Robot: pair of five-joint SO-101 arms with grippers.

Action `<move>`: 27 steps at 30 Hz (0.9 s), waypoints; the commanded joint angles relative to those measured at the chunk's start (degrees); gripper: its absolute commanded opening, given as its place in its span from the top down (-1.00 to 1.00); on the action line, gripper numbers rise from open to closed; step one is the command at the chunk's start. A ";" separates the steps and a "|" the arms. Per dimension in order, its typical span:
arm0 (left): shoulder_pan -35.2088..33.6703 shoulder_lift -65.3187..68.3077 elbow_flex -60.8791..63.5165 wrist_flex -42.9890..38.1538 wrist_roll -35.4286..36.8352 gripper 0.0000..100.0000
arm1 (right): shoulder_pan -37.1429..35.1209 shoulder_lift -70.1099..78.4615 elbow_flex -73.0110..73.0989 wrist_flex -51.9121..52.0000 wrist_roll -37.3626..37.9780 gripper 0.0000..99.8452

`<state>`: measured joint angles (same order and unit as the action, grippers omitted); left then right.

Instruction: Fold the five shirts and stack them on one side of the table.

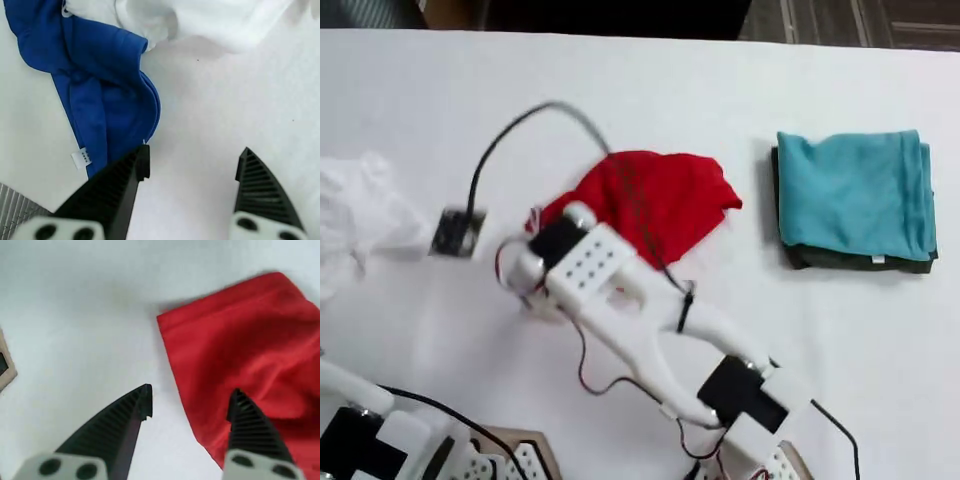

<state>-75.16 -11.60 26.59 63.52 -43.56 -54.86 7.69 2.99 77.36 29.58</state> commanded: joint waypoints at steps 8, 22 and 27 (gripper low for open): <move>-2.02 -2.20 -1.98 2.02 -0.62 0.42 | -0.92 4.18 11.25 -15.78 0.53 0.51; -2.37 -2.29 -1.98 3.60 -0.70 0.42 | 14.11 22.46 -6.51 -15.08 0.53 0.60; -1.49 -2.20 -1.89 3.52 -0.70 0.42 | 17.36 22.20 -7.30 -14.02 0.09 0.93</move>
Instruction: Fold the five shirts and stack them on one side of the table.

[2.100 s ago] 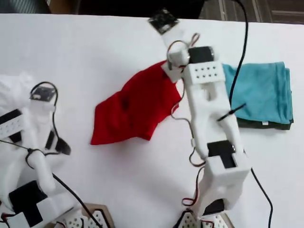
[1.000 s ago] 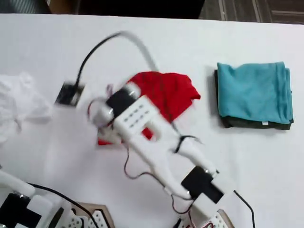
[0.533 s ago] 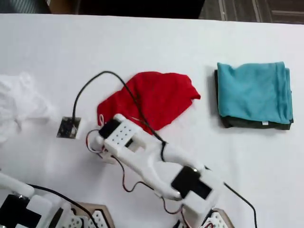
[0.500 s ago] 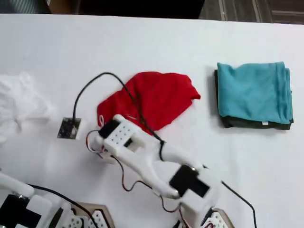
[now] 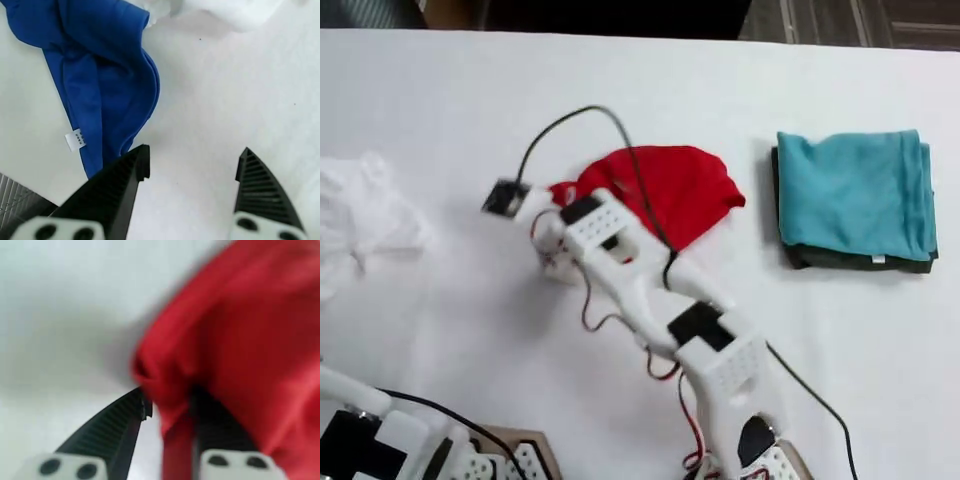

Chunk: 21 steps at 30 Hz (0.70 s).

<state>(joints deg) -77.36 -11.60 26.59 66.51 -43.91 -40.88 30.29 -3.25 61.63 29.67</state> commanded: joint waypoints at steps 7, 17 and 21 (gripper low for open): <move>4.04 -2.11 -0.75 0.09 -0.18 0.42 | 4.00 -9.10 -1.05 7.43 0.00 0.95; 9.32 -2.20 4.79 -2.99 0.00 0.42 | 3.91 -16.92 -1.05 13.49 0.35 0.84; 9.23 -2.20 4.88 -4.04 -0.18 0.42 | 1.36 -15.60 -1.05 13.23 0.35 0.59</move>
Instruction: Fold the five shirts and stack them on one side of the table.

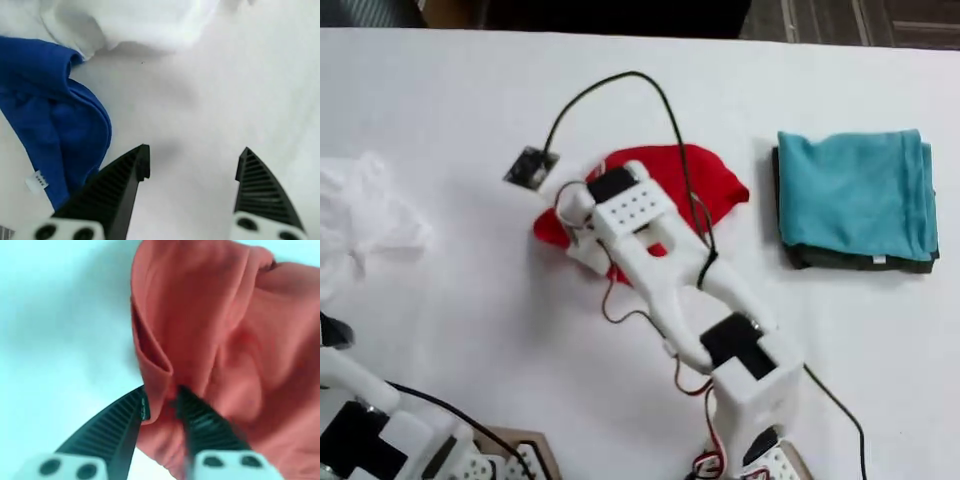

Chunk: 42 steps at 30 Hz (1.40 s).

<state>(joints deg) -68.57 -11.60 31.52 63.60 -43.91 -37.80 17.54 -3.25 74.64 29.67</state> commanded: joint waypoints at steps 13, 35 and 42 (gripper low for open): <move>0.00 -2.20 -0.04 -1.14 -0.35 0.42 | -12.35 6.99 -1.23 -6.55 -0.09 0.50; 0.26 -2.20 -0.04 -1.14 -0.35 0.42 | -18.07 10.68 -5.80 -0.84 -0.09 0.50; 0.44 -2.20 -0.13 -1.14 -0.35 0.42 | -14.37 10.95 -5.80 -3.47 0.35 0.50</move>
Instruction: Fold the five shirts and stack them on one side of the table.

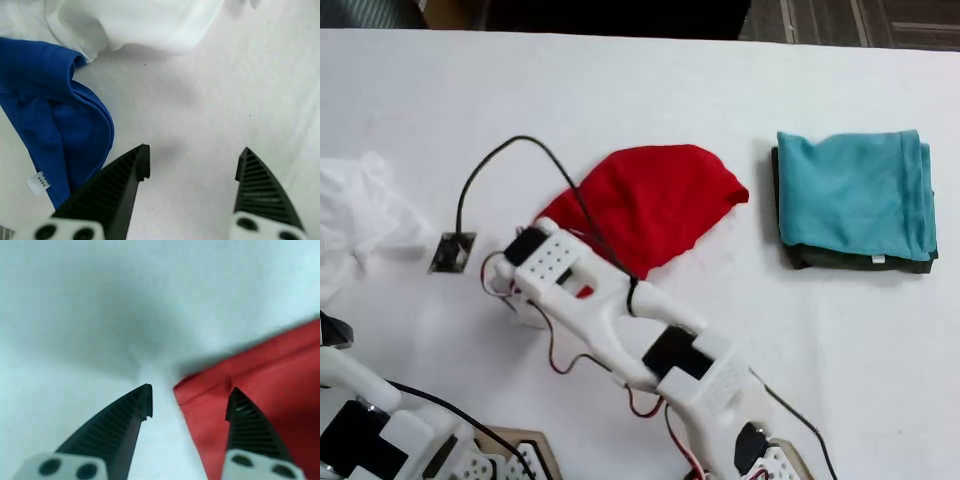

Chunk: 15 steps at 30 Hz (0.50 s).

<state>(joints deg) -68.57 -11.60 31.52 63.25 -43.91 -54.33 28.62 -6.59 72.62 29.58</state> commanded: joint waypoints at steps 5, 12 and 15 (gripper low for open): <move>0.44 -2.20 -0.40 -0.79 -0.35 0.42 | 4.88 4.44 -2.90 -2.86 0.53 0.50; 0.44 -2.20 -0.48 -0.79 -0.44 0.42 | 5.76 7.43 -4.04 -2.86 0.53 0.51; 0.44 -2.20 -0.48 -0.79 -0.44 0.42 | 5.76 7.16 -4.13 -2.86 0.53 0.64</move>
<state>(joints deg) -68.57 -11.60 31.52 63.25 -43.91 -50.02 35.03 -9.49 70.42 29.49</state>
